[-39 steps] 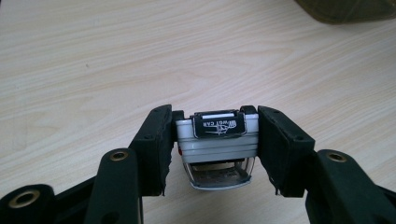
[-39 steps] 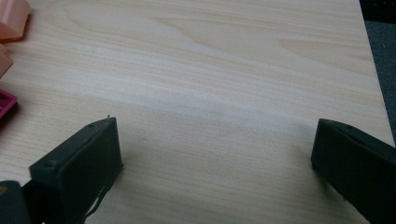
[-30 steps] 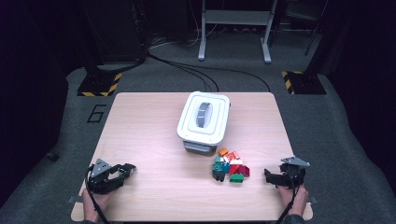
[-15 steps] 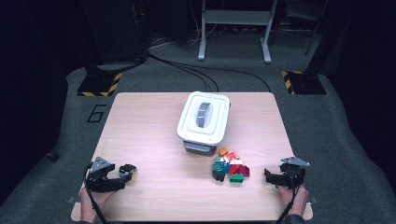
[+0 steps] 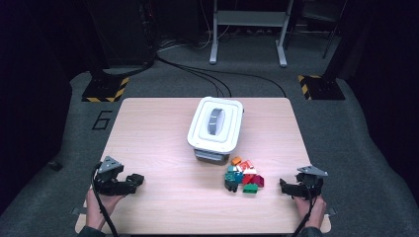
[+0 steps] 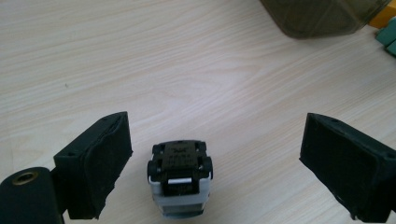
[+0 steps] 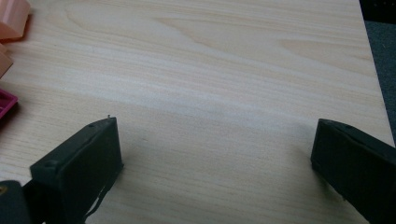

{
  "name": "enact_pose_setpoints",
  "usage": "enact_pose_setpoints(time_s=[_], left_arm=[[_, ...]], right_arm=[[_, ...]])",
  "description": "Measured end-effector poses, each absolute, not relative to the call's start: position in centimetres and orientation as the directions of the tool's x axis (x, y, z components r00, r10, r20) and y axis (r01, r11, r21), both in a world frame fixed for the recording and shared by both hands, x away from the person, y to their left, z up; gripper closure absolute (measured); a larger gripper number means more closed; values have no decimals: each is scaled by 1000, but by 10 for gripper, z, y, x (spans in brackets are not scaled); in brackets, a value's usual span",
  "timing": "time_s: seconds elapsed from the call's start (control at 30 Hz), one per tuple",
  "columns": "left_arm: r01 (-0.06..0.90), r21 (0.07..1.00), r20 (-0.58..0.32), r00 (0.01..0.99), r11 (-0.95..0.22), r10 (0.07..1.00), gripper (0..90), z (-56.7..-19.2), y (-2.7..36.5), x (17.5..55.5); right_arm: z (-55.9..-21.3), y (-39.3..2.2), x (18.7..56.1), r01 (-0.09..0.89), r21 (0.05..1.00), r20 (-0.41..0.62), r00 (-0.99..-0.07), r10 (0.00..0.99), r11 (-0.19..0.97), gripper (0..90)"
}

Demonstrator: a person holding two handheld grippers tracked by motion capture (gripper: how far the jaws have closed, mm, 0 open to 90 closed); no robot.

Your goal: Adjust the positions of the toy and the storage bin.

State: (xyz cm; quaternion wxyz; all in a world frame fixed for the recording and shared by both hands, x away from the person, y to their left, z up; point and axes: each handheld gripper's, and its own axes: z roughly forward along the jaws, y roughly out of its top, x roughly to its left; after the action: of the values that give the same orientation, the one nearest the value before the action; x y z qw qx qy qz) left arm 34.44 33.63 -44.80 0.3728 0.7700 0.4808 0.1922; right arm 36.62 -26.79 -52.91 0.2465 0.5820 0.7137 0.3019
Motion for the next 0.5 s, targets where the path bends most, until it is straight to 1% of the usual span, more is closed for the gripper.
enact_pose_setpoints(time_s=[0.3,0.5], left_arm=[[588,749,-43,503,-305,863,72,-433,314,363],[566,760,-35,527,-320,849,65,-422,294,378]], right_arm=[[-529,-268,366,682,718,0,-201,980,140,8],[-529,-268,366,682,718,1,-200,980,138,8]])
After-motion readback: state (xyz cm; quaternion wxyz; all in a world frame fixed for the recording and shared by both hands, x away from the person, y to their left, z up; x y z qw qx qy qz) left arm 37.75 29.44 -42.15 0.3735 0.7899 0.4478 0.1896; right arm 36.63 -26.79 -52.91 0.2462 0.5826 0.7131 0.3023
